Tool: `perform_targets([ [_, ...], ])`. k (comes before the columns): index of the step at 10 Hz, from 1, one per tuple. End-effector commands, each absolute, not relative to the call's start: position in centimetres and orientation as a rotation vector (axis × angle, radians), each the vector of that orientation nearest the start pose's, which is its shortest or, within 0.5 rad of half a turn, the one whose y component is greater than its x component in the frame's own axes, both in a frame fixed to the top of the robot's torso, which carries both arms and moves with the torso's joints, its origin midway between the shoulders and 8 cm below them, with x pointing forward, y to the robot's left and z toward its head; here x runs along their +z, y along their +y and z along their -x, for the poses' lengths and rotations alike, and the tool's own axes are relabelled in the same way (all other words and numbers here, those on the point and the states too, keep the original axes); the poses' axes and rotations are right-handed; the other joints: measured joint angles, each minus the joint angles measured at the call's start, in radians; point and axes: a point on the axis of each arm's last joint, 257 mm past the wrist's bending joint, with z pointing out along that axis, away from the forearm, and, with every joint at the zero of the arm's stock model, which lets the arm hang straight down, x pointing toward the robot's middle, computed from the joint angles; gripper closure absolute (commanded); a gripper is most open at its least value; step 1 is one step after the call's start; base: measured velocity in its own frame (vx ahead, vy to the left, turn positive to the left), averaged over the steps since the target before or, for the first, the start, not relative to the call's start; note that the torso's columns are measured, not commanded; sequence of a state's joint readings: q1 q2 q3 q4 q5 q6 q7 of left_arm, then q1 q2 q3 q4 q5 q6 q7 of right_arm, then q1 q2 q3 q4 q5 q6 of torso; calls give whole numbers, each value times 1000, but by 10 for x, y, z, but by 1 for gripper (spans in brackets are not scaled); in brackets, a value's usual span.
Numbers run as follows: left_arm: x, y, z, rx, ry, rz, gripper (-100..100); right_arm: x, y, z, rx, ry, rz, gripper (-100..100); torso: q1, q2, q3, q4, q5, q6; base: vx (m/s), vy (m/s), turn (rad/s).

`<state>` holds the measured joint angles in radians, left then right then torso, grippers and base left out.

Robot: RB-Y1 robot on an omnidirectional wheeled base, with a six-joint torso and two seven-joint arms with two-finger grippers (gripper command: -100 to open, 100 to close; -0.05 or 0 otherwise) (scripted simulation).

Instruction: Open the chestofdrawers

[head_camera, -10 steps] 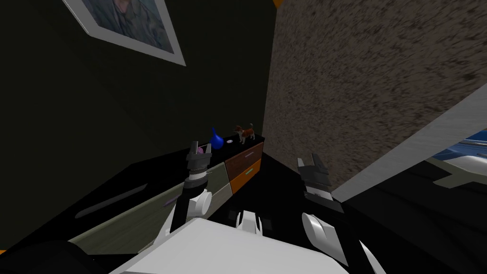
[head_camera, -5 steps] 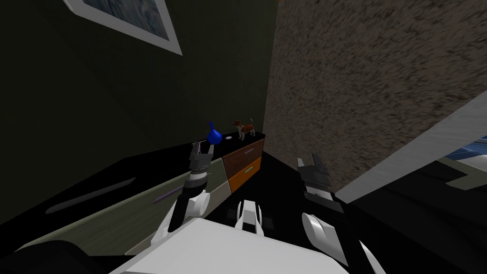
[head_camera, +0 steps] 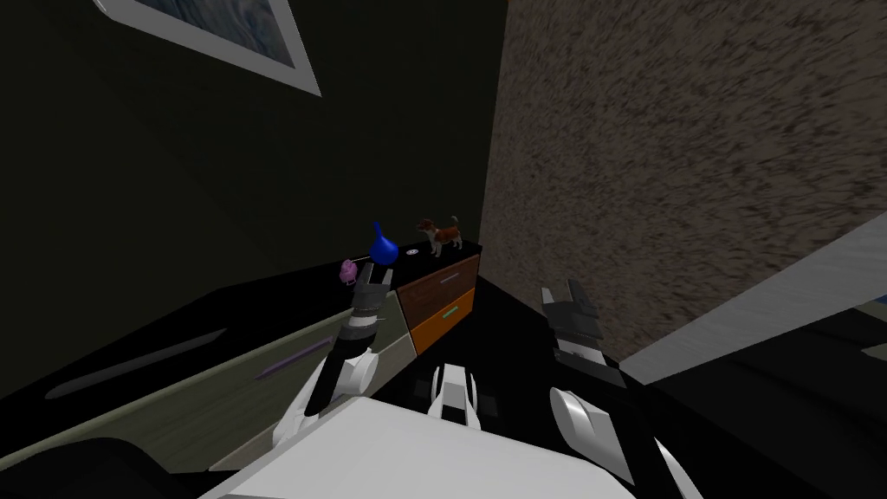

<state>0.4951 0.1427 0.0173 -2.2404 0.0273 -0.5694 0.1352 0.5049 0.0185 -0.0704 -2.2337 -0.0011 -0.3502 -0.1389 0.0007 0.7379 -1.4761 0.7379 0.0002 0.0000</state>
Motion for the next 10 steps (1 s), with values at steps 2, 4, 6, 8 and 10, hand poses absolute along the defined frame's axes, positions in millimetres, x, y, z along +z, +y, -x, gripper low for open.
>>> perform_targets([
  [2,-12,292,-360,-1416,716,682,-100,-28,-315,-368,1303,671,-891,0,-2,-1,0,0,0,0,114,-131,69],
  [4,-31,305,-369,-1398,738,735,-100,-28,-315,-368,1303,671,-891,0,-1,-1,-1,0,0,0,121,-144,63],
  [6,-50,317,-376,-1380,754,789,-100,-28,-315,-368,1303,671,-891,0,0,1,1,0,0,0,110,-129,69],
  [8,-68,330,-381,-1362,767,843,-100,-28,-315,-368,1303,671,-891,0,-1,1,1,0,0,0,104,-137,77],
  [10,-86,343,-386,-1343,777,894,-100,-28,-315,-368,1303,671,-891,0,-1,0,0,0,0,0,96,-140,63],
])
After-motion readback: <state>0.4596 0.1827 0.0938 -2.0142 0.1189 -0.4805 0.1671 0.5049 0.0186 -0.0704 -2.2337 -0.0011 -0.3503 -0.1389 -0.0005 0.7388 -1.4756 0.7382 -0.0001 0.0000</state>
